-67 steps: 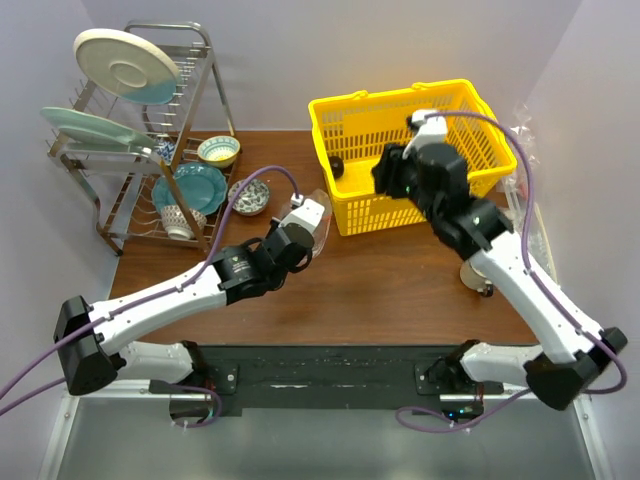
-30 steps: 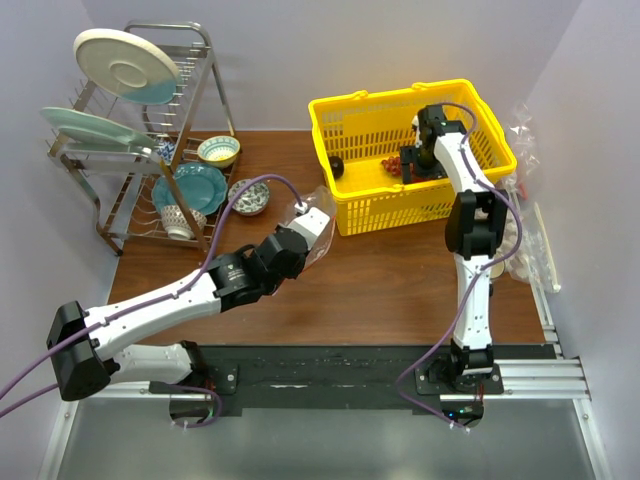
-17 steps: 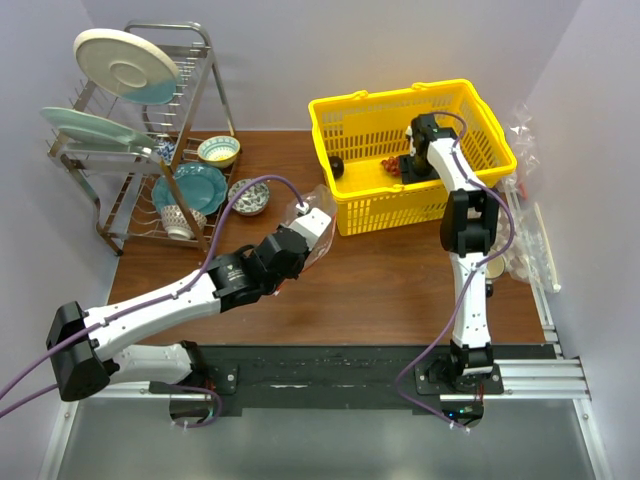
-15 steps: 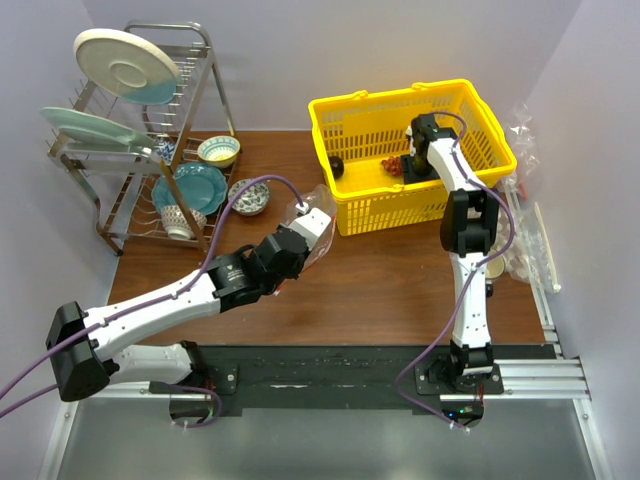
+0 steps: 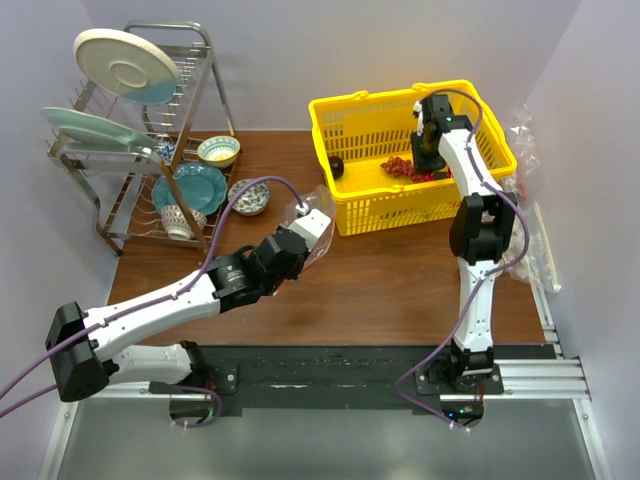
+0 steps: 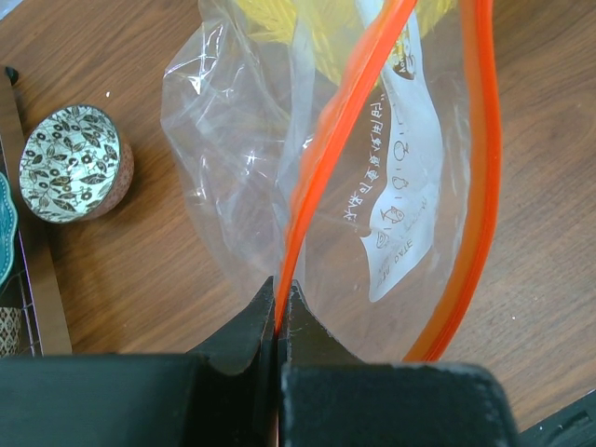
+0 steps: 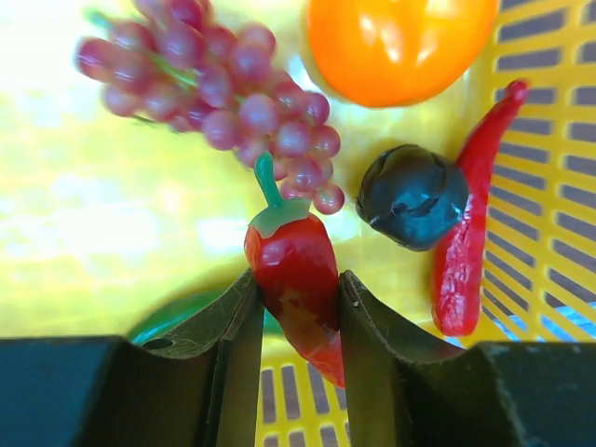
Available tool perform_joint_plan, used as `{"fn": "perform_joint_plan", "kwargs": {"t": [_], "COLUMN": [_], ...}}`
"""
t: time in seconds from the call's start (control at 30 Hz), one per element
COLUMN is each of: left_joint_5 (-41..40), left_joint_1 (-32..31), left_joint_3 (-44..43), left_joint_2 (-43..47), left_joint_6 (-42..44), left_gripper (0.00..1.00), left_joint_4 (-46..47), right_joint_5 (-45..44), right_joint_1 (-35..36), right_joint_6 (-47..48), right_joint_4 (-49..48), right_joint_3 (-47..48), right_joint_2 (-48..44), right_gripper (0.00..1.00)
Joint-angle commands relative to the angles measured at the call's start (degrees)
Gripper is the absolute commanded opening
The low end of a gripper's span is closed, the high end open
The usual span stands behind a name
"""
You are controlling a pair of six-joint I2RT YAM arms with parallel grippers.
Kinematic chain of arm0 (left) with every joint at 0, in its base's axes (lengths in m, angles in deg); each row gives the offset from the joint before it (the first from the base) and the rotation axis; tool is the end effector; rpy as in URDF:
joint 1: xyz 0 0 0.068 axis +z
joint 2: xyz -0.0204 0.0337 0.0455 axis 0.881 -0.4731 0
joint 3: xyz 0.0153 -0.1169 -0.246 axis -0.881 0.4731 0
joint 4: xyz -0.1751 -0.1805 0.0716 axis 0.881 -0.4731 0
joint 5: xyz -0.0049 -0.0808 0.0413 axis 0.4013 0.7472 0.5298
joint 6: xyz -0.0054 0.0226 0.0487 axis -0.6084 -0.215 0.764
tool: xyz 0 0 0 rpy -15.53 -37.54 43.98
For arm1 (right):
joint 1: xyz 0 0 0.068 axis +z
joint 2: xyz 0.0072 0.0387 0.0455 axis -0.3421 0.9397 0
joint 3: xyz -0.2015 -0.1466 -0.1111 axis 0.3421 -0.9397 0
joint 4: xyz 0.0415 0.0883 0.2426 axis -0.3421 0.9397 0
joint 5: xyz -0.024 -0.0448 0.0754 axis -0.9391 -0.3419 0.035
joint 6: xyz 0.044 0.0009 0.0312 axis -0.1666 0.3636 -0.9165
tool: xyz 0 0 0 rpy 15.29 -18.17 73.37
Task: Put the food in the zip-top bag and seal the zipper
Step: Pick up the fake vegetable from the bin, then place the fake vegetable in the zipper food storage bag.
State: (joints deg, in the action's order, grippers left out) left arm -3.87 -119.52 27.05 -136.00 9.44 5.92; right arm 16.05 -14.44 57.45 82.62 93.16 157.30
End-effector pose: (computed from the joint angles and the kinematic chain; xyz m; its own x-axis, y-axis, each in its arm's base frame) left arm 0.1516 -0.2071 0.2985 -0.3610 0.3976 -0.8435 0.4839 0.8531 0.1950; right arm 0.5013 0.0442 0.2585 -0.8502 -0.1038 -0.5161 -0.0472 0.9914 -0.1217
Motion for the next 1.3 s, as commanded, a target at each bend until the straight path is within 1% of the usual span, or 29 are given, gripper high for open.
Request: {"fn": "perform_joint_plan", "kwargs": {"t": [0.0,0.1,0.13,0.23,0.27,0.33,0.37,0.43,0.47,0.5,0.53,0.57,0.6,0.63,0.67,0.7,0.73,0.77,0.83,0.87,0.93,0.97,1.07,1.27], "left_joint_5": [0.07,0.16,0.16,0.16,0.16,0.07,-0.01,-0.19,-0.28,-0.36,-0.37,-0.37,-0.28,-0.28,-0.28,-0.19,-0.19,-0.19,-0.01,-0.01,-0.10,-0.28,-1.24,-1.33], "left_joint_1": [0.36,0.36,0.36,0.36,0.36,0.28,0.36,0.28,0.36,0.36,0.36,0.36,0.36,0.36,0.36,0.28,0.36,0.36,0.36,0.36,0.36,0.36,0.45,0.45], "left_joint_3": [0.19,0.19,0.10,0.19,0.19,0.10,0.19,0.01,0.10,0.01,-0.08,-0.08,-0.16,-0.08,-0.25,-0.34,-0.34,-0.43,-0.52,-0.60,-0.69,-0.95,-1.57,-0.52], "left_joint_2": [1.43,1.35,1.35,1.35,1.43,1.43,1.35,1.26,1.35,1.26,1.17,1.08,1.08,1.08,0.91,0.99,0.91,0.99,1.08,1.17,1.17,1.26,1.35,2.58], "left_joint_6": [1.32,1.32,1.32,1.41,1.32,1.41,1.41,1.41,1.41,1.41,1.41,1.41,1.41,1.41,1.41,1.41,1.32,1.32,1.32,1.23,1.23,1.23,1.23,0.88], "left_gripper": [0.00,0.00,0.00,0.00,0.00,0.00,0.00,0.00,0.00,0.00,0.00,0.00,0.00,0.00,0.00,0.00,0.00,0.00,0.00,0.00,0.00,0.00,0.00,0.00], "left_joint_4": [2.86,2.86,2.77,2.77,2.69,2.60,2.60,2.42,2.34,2.25,2.25,2.16,2.07,1.98,1.81,1.72,1.63,1.54,1.54,1.46,1.54,1.54,1.10,1.54], "right_joint_5": [6.64,12.78,16.11,21.66,25.68,29.83,34.12,39.58,41.96,46.59,48.47,50.23,53.12,54.89,56.21,58.31,58.85,59.29,58.52,57.72,54.84,53.86,50.61,48.40], "right_joint_1": [-0.20,-0.29,-0.29,-0.29,-0.29,-0.29,-0.29,-0.20,-0.29,-0.29,-0.20,-0.20,-0.11,-0.03,0.41,0.76,1.11,2.16,3.48,5.40,8.22,11.54,16.65,18.25], "right_joint_6": [-0.77,-3.06,-3.49,-5.34,-6.39,-7.88,-9.98,-12.89,-16.64,-18.77,-20.88,-25.16,-27.56,-30.19,-35.79,-38.54,-41.18,-45.73,-48.92,-49.98,-49.03,-46.76,-43.67,-44.98], "right_joint_4": [-3.43,-5.71,-6.59,-10.28,-11.94,-13.97,-16.94,-21.43,-27.45,-30.82,-34.34,-41.16,-44.88,-49.27,-58.62,-63.15,-67.55,-75.51,-81.89,-85.92,-87.45,-87.20,-87.28,-88.95], "right_joint_3": [-0.52,-0.69,-0.95,-1.66,-1.92,-2.97,-5.07,-8.58,-13.30,-15.87,-18.59,-23.76,-26.50,-29.49,-35.52,-38.54,-41.44,-47.04,-52.08,-56.55,-60.09,-62.89,-67.91,-75.73], "right_joint_2": [-6.79,-10.40,-11.45,-16.19,-17.25,-21.12,-22.52,-27.61,-29.72,-31.57,-35.50,-37.46,-39.13,-43.06,-44.75,-46.69,-49.84,-51.78,-55.04,-58.53,-61.98,-64.78,-69.53,-76.49], "right_gripper": [0.02,0.02,0.02,0.03,0.03,0.03,0.03,0.03,0.03,0.03,0.04,0.03,0.03,0.02,0.02,0.01,0.00,0.00,0.00,0.00,0.00,0.00,0.00,0.00]}}
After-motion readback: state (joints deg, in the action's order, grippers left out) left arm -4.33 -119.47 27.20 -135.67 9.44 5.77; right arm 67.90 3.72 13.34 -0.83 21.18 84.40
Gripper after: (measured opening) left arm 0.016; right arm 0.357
